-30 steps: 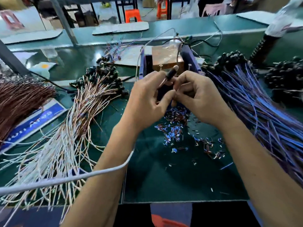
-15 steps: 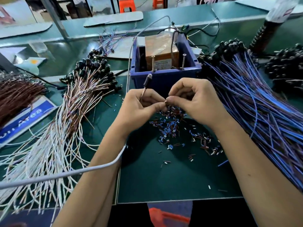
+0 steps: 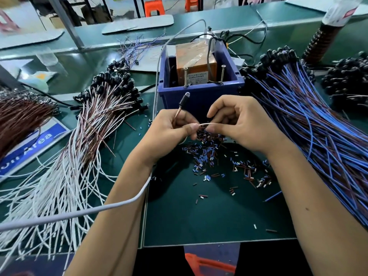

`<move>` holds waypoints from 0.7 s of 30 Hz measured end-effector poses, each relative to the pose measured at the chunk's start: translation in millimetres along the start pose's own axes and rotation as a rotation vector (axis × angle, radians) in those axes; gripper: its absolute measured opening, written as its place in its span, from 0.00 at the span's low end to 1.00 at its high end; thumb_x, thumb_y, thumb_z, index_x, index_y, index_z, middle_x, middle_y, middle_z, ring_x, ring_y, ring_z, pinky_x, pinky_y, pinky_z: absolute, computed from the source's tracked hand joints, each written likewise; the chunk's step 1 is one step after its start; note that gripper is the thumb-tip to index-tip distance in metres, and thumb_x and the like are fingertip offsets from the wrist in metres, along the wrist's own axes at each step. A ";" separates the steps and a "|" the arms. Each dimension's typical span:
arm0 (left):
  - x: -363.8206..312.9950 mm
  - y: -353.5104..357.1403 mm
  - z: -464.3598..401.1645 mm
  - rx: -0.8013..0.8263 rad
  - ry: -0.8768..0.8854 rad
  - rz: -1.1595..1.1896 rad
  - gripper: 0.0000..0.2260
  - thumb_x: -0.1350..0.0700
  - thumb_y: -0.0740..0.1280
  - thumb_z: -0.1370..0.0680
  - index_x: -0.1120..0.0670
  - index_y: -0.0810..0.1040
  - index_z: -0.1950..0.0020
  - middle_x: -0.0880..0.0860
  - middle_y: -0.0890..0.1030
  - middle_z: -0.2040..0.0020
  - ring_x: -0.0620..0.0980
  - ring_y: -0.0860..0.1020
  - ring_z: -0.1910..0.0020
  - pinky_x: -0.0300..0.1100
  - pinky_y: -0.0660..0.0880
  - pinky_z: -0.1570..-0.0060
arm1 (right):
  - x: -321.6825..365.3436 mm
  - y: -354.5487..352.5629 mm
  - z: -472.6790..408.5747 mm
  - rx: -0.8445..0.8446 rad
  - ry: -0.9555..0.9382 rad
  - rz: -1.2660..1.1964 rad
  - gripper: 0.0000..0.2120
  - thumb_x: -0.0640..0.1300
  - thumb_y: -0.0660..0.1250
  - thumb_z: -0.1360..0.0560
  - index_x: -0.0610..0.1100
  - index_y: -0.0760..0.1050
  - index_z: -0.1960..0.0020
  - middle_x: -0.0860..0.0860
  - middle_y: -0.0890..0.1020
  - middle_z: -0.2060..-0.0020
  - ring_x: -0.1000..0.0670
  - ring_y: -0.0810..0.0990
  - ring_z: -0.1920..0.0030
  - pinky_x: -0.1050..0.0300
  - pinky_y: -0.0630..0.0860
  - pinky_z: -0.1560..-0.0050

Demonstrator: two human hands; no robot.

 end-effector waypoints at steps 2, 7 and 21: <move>0.5 0.7 0.1 0.021 -0.010 -0.024 0.03 0.60 0.70 0.22 0.57 0.82 0.55 0.49 0.81 0.69 0.40 0.67 0.77 0.30 0.63 0.74 | -0.7 -0.4 0.5 0.006 0.005 -0.002 0.11 0.40 0.82 0.30 0.47 0.81 0.54 0.50 0.87 0.64 0.49 0.83 0.66 0.64 0.76 0.64; 4.1 -18.9 2.5 -0.035 -0.042 0.139 0.06 0.66 0.66 0.19 0.61 0.80 0.55 0.50 0.79 0.69 0.40 0.63 0.79 0.30 0.60 0.78 | -3.5 -23.8 4.7 -0.060 0.034 -0.026 0.10 0.38 0.82 0.31 0.44 0.82 0.54 0.49 0.86 0.65 0.55 0.82 0.67 0.65 0.76 0.66; -14.5 17.5 12.7 0.379 -0.093 0.891 0.09 0.56 0.72 0.22 0.53 0.76 0.43 0.49 0.76 0.65 0.40 0.55 0.75 0.25 0.58 0.79 | 13.0 -31.6 13.5 0.158 -0.071 -0.951 0.09 0.41 0.71 0.25 0.42 0.85 0.45 0.44 0.86 0.57 0.56 0.73 0.70 0.68 0.67 0.72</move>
Point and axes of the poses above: each hand's wrist, its own z-axis away from the middle knuckle, its own y-axis out of the palm, x = y × z, the point moved 8 cm from there along -z, towards the middle knuckle
